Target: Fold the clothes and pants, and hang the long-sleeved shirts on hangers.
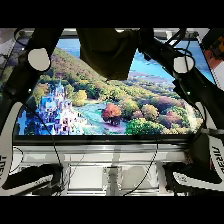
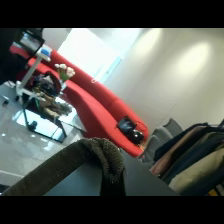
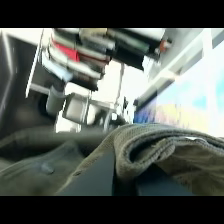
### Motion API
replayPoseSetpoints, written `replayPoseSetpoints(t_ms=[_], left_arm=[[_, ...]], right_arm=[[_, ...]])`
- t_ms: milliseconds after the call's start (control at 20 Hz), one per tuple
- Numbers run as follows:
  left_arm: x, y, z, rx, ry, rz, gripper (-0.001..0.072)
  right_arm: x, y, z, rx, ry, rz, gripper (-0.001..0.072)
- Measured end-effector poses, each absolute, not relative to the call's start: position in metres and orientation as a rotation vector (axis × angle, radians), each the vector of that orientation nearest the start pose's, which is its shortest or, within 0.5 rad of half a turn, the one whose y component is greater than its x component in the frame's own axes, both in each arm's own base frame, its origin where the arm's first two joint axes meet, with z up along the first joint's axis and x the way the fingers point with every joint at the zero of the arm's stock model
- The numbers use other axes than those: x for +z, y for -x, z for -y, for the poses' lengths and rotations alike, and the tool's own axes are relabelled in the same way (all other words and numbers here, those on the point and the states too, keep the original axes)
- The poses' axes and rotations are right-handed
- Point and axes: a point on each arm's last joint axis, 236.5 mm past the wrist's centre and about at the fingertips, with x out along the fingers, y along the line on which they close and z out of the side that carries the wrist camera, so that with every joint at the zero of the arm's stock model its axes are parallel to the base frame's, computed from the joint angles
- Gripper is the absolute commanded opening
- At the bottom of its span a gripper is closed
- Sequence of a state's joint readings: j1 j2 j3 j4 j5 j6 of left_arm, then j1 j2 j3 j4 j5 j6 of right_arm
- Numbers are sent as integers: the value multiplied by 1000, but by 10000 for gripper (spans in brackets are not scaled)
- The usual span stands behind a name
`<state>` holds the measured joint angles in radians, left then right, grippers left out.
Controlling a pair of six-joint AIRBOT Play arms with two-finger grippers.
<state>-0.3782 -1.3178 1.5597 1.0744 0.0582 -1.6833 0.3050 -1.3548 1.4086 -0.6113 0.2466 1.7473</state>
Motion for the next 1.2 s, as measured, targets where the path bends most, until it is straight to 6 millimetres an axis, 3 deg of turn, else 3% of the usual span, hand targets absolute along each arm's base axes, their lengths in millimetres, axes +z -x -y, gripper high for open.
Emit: replayPoseSetpoints(t_ms=[250,400,700,950,1050,1200], left_arm=[[399,-536,181,-388,641,170,35],[390,-550,183,-386,627,135,35],[331,-562,204,-409,522,-73,34],[257,-549,206,-389,466,-255,34],[226,-532,203,-379,450,-324,34],[192,-493,199,-376,422,-404,34]], right_arm=[[250,-561,-187,284,-1133,-231,46],[245,-573,-183,263,-1136,-210,46],[214,-576,-188,275,-1092,-341,42],[155,-546,-198,285,-1012,-577,42],[133,-524,-202,284,-991,-663,42],[110,-482,-204,286,-958,-756,42]])
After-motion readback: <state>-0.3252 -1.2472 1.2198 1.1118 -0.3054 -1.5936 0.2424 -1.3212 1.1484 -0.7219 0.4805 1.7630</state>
